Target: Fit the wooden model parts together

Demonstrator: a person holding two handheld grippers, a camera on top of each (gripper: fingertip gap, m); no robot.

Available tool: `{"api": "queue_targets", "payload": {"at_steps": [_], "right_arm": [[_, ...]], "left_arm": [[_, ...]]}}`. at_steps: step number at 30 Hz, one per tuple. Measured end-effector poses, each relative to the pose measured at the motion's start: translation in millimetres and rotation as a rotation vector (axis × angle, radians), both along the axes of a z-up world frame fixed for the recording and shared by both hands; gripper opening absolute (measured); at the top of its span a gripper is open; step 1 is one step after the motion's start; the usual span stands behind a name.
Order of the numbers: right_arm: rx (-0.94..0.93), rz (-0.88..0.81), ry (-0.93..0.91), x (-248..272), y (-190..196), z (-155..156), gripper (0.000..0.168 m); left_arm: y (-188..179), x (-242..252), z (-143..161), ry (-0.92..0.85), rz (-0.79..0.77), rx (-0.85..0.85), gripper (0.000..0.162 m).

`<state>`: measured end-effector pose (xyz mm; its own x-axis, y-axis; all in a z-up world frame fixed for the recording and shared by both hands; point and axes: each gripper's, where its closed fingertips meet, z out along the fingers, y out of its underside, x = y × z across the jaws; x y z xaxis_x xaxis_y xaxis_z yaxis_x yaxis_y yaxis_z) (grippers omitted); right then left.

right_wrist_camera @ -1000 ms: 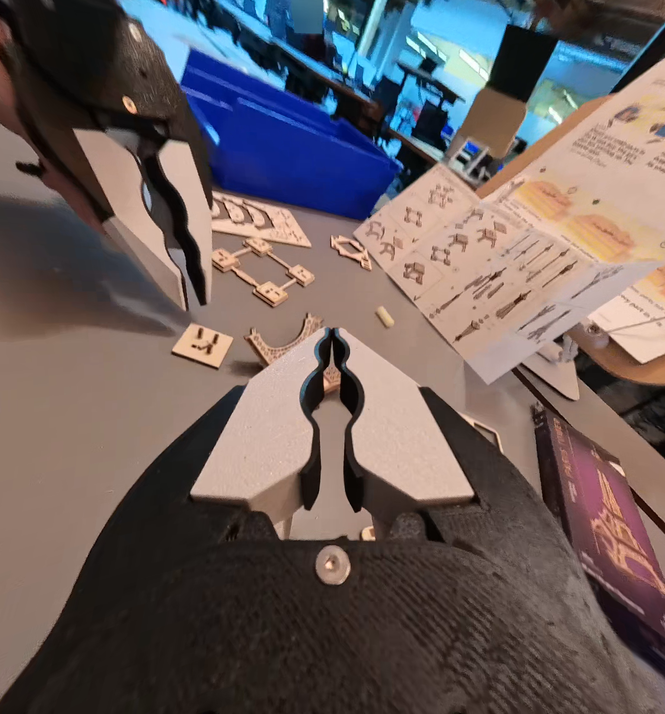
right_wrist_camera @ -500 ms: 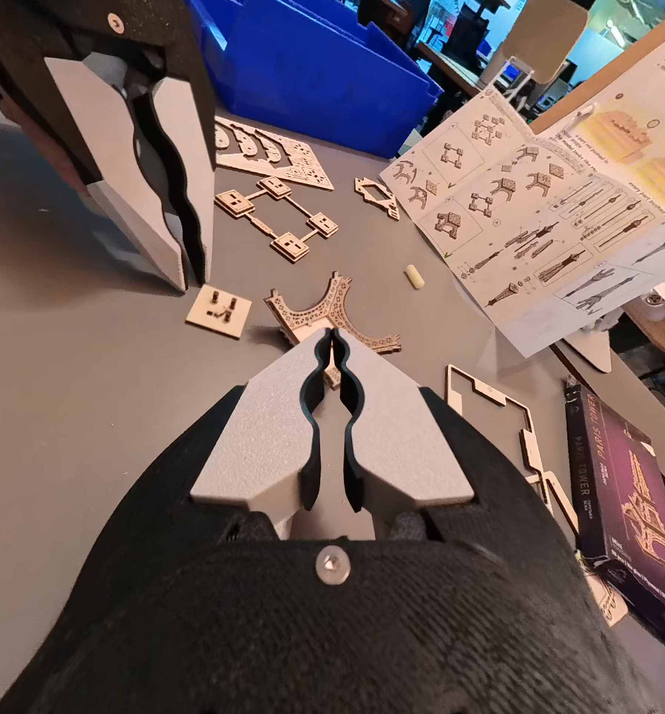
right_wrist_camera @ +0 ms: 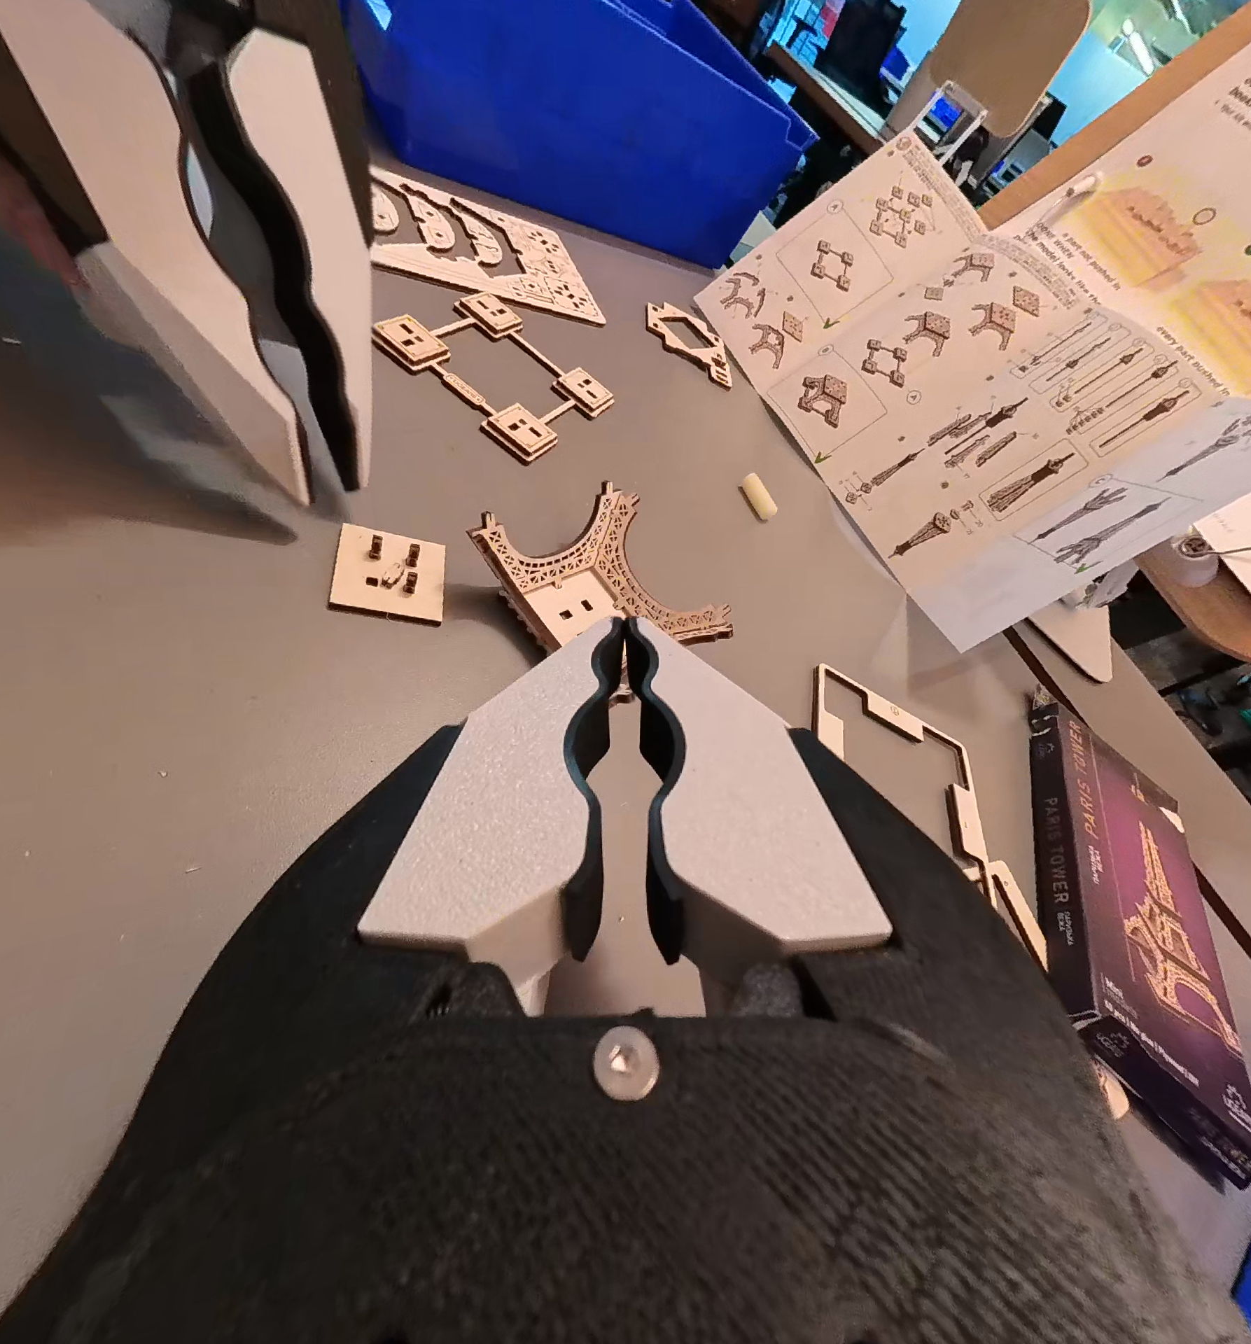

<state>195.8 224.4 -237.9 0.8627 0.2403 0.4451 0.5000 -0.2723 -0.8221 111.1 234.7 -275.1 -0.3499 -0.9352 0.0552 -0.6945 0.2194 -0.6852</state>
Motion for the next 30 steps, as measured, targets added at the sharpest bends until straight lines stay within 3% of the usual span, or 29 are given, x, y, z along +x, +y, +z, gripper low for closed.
{"api": "queue_targets", "payload": {"at_steps": [6,11,24,30], "right_arm": [[-0.01,-0.001,-0.022,0.4,-0.1,-2.7,0.0],[-0.017,-0.017,-0.022,3.5,0.1,-3.8,0.01],[-0.039,-0.043,-0.054,10.9,-2.0,-8.6,0.019],[-0.045,-0.049,-0.053,12.5,-2.4,-9.4,0.018]], "left_arm": [[1.3,4.9,13.4,-0.073,0.007,-0.022,0.011],[3.4,2.2,10.0,-0.06,-0.004,0.006,0.01],[-10.8,18.4,13.1,-0.011,-0.148,0.077,0.01],[-14.7,25.1,12.4,-0.005,-0.167,0.208,0.0]]}}
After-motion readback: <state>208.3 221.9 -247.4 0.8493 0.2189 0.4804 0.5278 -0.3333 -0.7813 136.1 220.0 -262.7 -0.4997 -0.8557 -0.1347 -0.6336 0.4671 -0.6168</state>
